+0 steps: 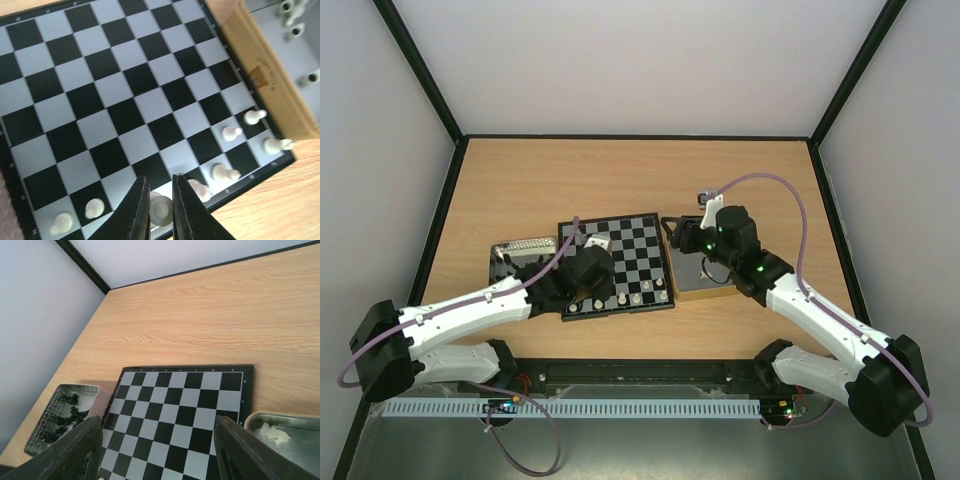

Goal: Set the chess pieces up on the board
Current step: Place the chess piece on the chessboard.

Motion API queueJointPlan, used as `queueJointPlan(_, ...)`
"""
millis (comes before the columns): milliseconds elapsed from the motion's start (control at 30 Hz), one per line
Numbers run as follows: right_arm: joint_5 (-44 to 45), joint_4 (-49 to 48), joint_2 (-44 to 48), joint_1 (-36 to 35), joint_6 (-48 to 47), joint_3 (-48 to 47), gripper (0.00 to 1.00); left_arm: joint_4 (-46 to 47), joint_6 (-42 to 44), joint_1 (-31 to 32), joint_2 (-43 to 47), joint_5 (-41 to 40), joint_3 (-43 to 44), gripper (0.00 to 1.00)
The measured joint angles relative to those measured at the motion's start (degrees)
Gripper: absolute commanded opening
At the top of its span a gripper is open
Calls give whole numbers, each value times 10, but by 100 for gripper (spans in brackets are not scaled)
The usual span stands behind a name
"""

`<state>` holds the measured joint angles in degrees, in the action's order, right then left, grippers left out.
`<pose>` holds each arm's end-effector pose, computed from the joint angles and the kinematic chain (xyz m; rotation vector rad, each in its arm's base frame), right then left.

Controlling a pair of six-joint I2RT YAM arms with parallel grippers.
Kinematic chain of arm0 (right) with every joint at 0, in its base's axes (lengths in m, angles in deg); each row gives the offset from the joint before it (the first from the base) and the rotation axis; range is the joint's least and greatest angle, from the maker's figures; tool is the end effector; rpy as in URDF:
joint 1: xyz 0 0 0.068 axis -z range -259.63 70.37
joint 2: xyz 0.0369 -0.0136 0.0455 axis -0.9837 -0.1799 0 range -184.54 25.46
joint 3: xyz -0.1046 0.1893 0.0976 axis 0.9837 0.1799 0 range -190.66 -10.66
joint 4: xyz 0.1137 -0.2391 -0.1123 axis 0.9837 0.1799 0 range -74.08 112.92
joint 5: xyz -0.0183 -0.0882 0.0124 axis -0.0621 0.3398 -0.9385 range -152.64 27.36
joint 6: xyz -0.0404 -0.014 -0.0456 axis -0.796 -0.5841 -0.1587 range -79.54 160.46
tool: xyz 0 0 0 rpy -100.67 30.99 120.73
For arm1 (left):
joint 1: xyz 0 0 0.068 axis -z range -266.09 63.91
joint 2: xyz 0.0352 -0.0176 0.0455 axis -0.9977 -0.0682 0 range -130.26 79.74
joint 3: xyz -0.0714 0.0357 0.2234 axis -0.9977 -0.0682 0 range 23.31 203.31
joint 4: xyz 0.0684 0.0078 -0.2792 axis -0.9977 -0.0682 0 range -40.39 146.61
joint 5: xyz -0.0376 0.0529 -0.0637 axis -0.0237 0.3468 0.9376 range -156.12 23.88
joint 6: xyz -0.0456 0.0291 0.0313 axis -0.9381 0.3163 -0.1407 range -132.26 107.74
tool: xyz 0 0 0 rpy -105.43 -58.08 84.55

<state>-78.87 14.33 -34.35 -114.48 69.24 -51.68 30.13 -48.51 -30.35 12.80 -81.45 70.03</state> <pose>0.2367 0.1810 0.2432 -0.3127 1.9659 1.0093 0.1735 -0.2325 0.1971 0.2791 2.3810 -0.4597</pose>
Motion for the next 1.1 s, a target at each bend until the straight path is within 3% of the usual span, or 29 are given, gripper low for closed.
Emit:
queueJointPlan(200, 31, 0, -5, 0, 13, 5, 60, 17, -22, 38, 0, -43, -52, 9)
queueJointPlan(533, 54, 0, -6, 0, 24, 16, 60, 123, -43, 51, 23, -14, -143, 10)
queueJointPlan(1100, 61, 0, -9, 0, 34, 22, 60, 240, -44, 51, 19, 1, -198, 11)
